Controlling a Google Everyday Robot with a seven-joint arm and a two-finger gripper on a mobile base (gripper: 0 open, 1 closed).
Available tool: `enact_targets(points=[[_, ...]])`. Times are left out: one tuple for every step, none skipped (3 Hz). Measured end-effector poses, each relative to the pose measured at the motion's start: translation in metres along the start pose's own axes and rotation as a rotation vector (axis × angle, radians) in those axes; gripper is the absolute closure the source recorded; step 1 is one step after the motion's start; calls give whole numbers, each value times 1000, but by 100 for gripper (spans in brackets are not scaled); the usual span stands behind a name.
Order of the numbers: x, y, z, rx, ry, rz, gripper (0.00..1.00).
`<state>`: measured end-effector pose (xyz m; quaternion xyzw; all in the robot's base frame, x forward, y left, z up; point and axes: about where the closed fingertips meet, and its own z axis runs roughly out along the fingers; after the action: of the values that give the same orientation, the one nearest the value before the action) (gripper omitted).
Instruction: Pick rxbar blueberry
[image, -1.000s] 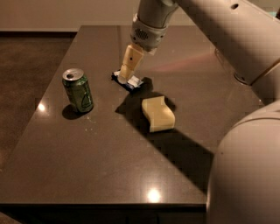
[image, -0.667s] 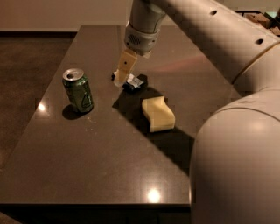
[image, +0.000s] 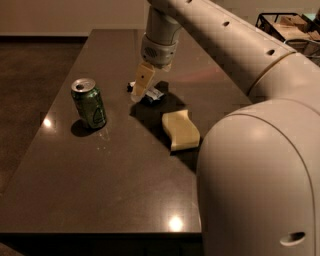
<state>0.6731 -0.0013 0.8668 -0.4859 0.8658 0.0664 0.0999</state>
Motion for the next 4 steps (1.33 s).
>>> enact_targets(points=[[-2,0,11,-2,18,1,0],[-1,0,20,-7,33,0,18],[-3,1,22,-18,33,-3,42],[-6,0,18,-27,20,0,65]])
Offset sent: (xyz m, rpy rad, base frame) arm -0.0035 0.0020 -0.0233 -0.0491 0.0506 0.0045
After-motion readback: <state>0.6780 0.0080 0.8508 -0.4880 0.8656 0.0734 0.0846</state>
